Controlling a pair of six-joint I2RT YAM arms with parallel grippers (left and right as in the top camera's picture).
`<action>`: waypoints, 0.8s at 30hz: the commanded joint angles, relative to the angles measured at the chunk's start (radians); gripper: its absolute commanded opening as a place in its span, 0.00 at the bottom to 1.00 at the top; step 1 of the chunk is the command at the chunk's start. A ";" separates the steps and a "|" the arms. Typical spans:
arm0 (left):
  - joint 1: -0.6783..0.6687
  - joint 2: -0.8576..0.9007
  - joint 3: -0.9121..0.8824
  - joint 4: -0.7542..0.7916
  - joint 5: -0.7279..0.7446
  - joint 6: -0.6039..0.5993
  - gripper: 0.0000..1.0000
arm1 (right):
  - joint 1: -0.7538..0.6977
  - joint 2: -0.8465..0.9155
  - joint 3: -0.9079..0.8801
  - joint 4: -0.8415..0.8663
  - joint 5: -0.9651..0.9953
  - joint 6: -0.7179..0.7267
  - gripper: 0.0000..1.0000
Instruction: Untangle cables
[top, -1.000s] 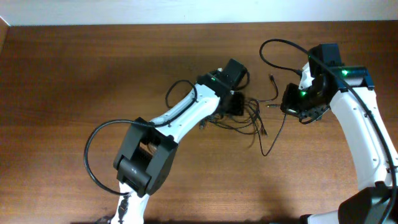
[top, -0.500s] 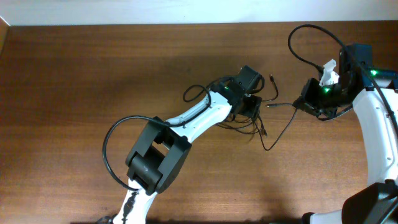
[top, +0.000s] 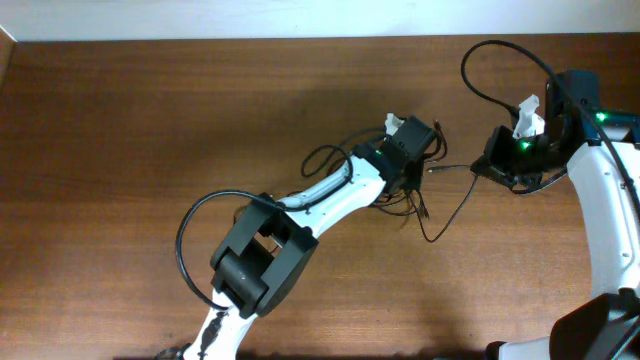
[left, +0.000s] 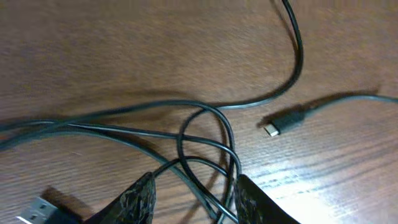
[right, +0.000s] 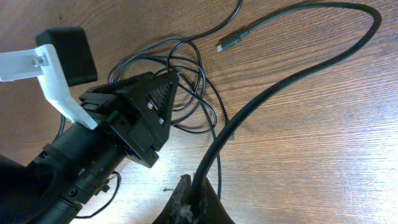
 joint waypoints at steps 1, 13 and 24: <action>0.002 0.021 0.001 -0.008 -0.042 -0.002 0.44 | 0.001 0.003 0.006 0.000 -0.004 -0.020 0.04; 0.025 0.093 0.011 0.034 -0.093 0.005 0.43 | 0.001 0.003 0.006 -0.015 -0.004 -0.039 0.04; 0.060 -0.016 0.023 -0.100 0.060 0.102 0.33 | 0.001 0.003 0.006 -0.023 -0.001 -0.062 0.04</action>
